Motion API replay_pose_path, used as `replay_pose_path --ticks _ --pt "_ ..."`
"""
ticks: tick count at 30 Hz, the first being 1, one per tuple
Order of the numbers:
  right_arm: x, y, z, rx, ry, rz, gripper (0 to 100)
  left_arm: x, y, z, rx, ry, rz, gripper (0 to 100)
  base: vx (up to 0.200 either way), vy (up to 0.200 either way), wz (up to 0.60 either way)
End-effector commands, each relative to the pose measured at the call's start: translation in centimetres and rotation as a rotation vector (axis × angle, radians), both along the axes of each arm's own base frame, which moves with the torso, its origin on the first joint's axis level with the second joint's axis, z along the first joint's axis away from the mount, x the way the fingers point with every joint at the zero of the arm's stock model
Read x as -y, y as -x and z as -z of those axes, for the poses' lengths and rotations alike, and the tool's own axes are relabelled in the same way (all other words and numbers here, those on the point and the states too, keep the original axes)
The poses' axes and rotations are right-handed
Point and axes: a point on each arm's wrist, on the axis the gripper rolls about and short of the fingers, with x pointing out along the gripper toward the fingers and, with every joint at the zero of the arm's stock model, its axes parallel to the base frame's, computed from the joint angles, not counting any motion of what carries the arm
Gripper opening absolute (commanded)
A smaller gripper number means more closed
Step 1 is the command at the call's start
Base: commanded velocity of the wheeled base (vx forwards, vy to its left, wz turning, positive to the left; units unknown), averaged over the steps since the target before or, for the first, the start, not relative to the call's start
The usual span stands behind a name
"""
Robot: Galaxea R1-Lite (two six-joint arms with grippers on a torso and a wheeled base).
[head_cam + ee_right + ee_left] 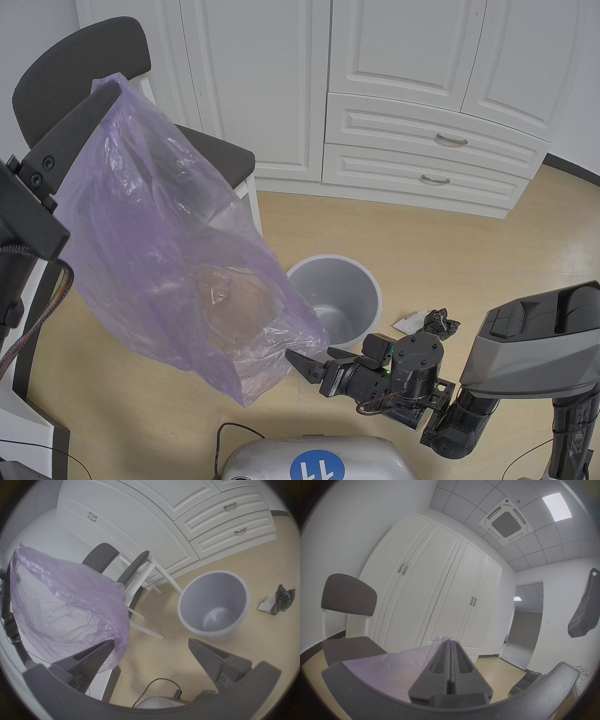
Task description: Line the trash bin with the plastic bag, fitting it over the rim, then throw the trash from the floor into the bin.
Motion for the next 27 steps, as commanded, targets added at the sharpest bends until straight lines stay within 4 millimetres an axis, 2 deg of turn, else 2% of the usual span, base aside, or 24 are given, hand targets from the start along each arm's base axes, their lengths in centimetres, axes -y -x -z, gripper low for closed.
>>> replay_pose_path --ticks 1,3,8,10,18,27 --pt "-0.3 -0.5 0.2 0.015 -0.014 0.016 100 0.1 0.0 0.0 0.000 0.001 0.000 0 0.000 0.000 0.00" --pt "-0.2 -0.5 -0.2 0.024 -0.018 0.021 100 0.0 0.0 -0.1 0.001 0.002 0.000 0 0.000 0.000 0.00" --pt "0.6 0.2 -2.9 0.068 -0.061 0.013 100 0.0 0.0 -0.1 0.003 0.005 0.000 0 0.000 0.000 0.00" --pt "0.4 0.6 -3.3 0.067 -0.073 0.001 100 0.1 0.0 -0.1 0.002 0.001 -0.001 0 0.000 0.000 0.00" --pt "-1.0 1.6 -2.7 0.008 -0.115 -0.035 100 0.0 0.0 -0.3 0.006 0.008 -0.002 0 0.000 0.000 0.00" --pt "-1.0 1.3 -2.2 -0.013 -0.124 -0.025 100 -0.1 0.0 -0.4 0.009 0.012 -0.004 0 0.000 0.000 0.00"
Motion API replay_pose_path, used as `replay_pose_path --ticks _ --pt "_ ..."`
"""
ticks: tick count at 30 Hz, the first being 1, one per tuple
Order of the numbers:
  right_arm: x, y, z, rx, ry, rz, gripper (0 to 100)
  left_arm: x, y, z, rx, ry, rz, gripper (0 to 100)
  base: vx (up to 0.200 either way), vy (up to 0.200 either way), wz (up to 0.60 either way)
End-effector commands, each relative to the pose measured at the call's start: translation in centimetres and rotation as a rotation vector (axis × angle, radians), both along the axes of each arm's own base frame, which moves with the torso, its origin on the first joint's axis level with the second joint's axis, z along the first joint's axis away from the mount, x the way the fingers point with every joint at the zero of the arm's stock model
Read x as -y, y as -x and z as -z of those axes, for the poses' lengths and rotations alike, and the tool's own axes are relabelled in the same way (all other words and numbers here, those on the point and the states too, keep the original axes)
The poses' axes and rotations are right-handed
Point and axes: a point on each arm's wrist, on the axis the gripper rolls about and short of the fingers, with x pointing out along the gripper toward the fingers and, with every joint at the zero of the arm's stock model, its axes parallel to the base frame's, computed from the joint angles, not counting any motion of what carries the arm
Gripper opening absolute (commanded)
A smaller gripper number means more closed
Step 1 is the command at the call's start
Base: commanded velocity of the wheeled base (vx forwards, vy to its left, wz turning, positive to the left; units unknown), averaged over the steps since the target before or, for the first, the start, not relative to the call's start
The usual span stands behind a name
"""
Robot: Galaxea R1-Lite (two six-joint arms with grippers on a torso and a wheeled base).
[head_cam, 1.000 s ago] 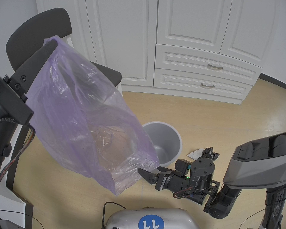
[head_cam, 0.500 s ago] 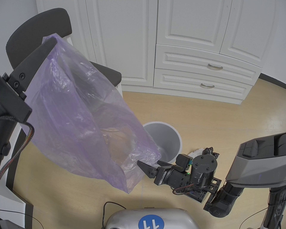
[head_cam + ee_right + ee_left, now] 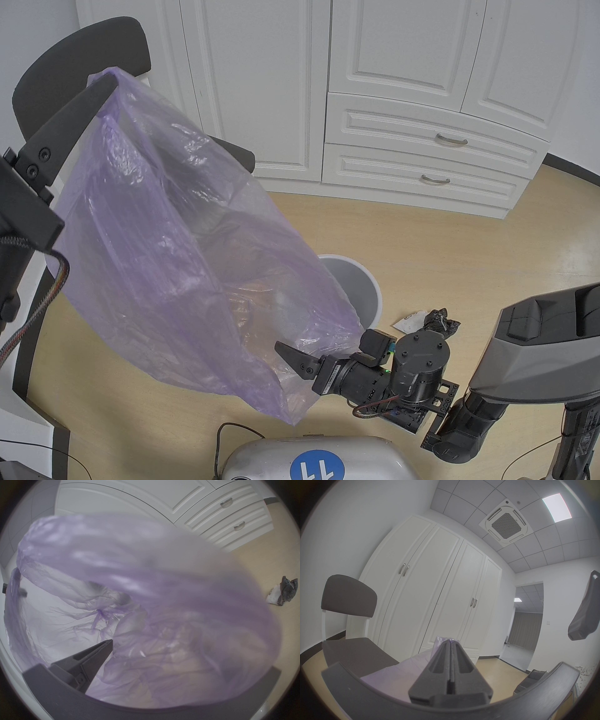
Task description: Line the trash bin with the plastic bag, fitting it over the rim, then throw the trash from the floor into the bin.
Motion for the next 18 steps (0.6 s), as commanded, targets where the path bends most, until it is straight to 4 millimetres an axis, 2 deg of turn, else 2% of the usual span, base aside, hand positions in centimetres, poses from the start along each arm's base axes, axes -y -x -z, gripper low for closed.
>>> replay_pose_path --ticks 1,11,18 --pt "0.1 0.0 -0.1 0.011 -0.010 0.003 100 0.0 0.0 0.0 -0.002 0.004 -0.006 0 0.000 0.000 0.00" --pt "0.9 -0.6 -0.2 0.015 -0.003 0.026 100 -0.1 0.0 0.0 -0.009 0.009 -0.022 0 0.000 0.000 0.00" --pt "1.5 -0.8 -1.7 0.047 -0.030 0.041 100 -0.1 0.0 0.0 -0.011 0.006 -0.022 0 0.000 0.000 0.00"
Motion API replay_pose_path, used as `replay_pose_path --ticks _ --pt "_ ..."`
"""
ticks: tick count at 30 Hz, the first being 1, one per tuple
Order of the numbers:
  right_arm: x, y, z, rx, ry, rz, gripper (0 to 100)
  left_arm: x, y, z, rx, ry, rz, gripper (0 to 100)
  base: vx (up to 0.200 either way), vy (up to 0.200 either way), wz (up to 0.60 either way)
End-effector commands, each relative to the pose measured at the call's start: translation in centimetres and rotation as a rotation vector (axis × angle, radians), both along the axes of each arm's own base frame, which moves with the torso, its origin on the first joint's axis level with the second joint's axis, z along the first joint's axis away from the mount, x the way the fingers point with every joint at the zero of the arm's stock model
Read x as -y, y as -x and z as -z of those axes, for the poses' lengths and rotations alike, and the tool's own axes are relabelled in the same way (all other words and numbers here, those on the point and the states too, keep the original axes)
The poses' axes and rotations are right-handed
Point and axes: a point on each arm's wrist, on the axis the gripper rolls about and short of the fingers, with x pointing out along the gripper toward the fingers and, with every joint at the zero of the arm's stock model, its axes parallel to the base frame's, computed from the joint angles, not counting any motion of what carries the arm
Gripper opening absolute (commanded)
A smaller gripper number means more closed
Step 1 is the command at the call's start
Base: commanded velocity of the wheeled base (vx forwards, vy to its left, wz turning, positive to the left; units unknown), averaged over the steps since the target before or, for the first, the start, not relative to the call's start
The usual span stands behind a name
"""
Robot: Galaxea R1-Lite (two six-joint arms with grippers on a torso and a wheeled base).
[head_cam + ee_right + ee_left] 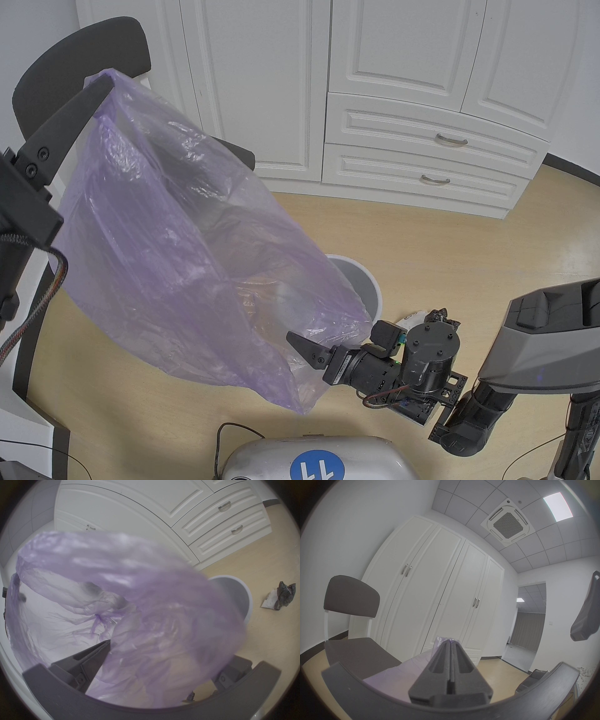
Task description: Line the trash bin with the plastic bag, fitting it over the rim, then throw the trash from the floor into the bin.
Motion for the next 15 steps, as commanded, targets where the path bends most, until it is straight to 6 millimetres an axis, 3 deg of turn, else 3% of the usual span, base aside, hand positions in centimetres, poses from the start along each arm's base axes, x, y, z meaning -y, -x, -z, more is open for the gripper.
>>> replay_pose_path --ticks 1,6,15 --pt "0.46 -0.03 -1.47 0.039 -0.037 0.011 100 0.04 -0.03 0.04 -0.001 -0.002 0.000 0 0.000 0.000 0.00" --pt "0.90 0.05 -2.24 0.053 -0.049 0.015 100 0.03 -0.03 0.04 -0.002 -0.002 -0.001 0 0.000 0.000 0.00" --pt "1.04 -0.09 -1.93 0.047 -0.039 0.018 100 0.03 -0.03 0.00 -0.001 0.000 -0.001 0 0.000 0.000 0.00"
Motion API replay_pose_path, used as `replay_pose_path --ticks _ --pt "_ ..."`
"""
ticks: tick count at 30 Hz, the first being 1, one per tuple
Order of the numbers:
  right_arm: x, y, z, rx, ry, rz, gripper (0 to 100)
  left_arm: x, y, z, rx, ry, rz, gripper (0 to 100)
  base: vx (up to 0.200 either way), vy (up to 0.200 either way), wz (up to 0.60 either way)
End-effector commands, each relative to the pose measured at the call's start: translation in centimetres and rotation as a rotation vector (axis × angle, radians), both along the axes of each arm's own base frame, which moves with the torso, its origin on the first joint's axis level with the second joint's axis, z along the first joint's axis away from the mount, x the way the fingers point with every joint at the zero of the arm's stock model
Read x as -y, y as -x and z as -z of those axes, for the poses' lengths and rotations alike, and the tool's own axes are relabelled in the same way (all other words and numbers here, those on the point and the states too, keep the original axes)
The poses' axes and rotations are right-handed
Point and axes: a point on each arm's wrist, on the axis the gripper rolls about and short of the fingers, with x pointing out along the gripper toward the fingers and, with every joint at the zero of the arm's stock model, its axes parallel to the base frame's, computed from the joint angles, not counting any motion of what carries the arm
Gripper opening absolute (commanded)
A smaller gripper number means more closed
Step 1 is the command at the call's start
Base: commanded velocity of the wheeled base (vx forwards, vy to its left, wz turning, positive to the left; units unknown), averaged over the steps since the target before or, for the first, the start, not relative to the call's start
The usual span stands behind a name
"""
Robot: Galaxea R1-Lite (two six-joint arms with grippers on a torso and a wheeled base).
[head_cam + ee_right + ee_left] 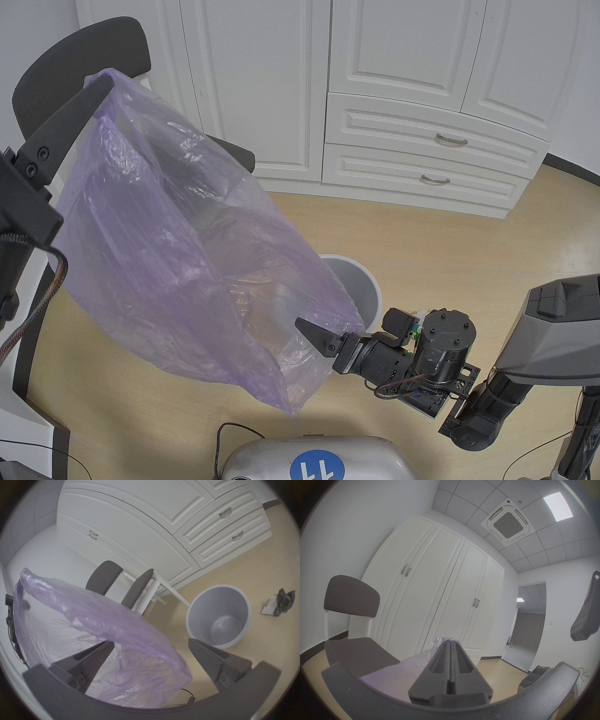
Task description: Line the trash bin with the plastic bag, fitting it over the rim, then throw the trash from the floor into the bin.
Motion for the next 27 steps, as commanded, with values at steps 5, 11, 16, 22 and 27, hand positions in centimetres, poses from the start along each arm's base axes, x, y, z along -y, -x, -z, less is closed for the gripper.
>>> replay_pose_path --ticks 5,11,16,22,27 --pt "-0.3 0.1 0.3 0.001 -0.004 -0.011 100 0.0 0.0 0.0 0.000 0.001 -0.001 0 0.000 0.000 0.00" --pt "-0.9 0.4 1.5 -0.024 0.021 -0.029 100 0.1 -0.1 0.0 -0.001 0.000 -0.001 0 0.000 0.000 0.00" --pt "-1.0 0.5 1.5 -0.025 0.022 -0.033 100 0.1 -0.1 0.0 -0.002 -0.001 -0.001 0 0.000 0.000 0.00" --pt "-1.0 0.6 1.4 -0.019 0.021 -0.031 100 0.0 0.0 0.0 -0.001 0.000 -0.001 0 0.000 0.000 0.00" --pt "-1.0 0.6 1.2 -0.010 0.022 -0.032 0 0.0 0.0 0.0 -0.002 -0.001 -0.001 0 0.000 0.000 0.00"
